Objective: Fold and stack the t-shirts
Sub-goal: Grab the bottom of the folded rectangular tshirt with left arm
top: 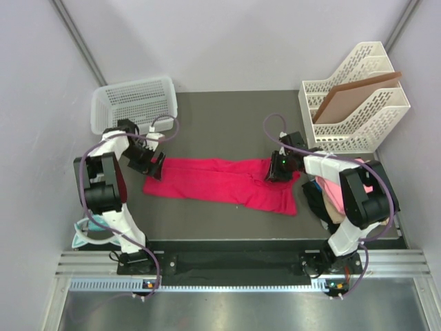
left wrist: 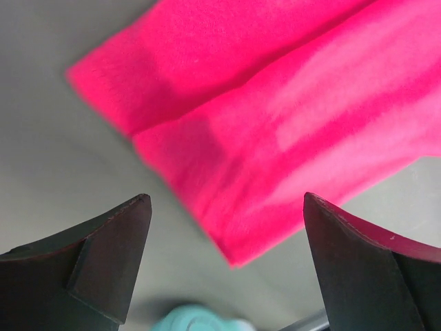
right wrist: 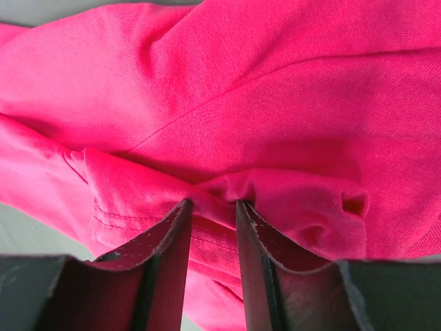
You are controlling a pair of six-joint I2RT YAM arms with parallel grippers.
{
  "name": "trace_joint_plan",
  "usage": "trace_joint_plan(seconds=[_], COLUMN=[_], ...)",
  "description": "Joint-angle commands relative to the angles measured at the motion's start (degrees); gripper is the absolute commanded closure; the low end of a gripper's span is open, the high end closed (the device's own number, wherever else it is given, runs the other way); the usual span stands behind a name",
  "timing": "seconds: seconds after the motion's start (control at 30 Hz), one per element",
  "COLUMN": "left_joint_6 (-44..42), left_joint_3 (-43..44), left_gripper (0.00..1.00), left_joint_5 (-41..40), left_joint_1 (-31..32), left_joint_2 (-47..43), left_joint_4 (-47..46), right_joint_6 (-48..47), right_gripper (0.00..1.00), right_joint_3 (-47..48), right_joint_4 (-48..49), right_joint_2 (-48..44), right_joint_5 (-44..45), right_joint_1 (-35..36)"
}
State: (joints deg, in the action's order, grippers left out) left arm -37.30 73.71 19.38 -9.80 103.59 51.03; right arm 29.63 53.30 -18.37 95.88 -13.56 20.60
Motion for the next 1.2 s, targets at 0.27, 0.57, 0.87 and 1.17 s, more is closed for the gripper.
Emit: trace_joint_plan(seconds=[0.27,0.57,0.87,1.17], left_joint_6=[2.85,1.70,2.67,2.93], left_joint_3=[6.09,2.05,1.87,-0.32], left_gripper=[0.06,0.16,0.33,0.36], left_joint_5=[6.55,4.01,3.56,3.83], left_joint_1=[-3.29,-3.20,-3.20,-0.92], left_joint_2=[6.27,8.47,11.72,10.49], left_joint_4=[0.75,-1.63,-2.51,-2.42], right_joint_6=[-1.85,-2.03,-1.85,-1.59], right_gripper=[0.67,0.68,0.71,0.72], right_joint_3=[-1.62,-1.97,-2.41,-3.11], right_joint_4=[0.88,-0.09,-0.70,0.26], right_joint_2=[-3.41,-5.17,-6.49,-6.40], right_joint_5=[2.66,2.84,3.10,2.75], right_joint_1=[1.37,1.37,1.46,1.72])
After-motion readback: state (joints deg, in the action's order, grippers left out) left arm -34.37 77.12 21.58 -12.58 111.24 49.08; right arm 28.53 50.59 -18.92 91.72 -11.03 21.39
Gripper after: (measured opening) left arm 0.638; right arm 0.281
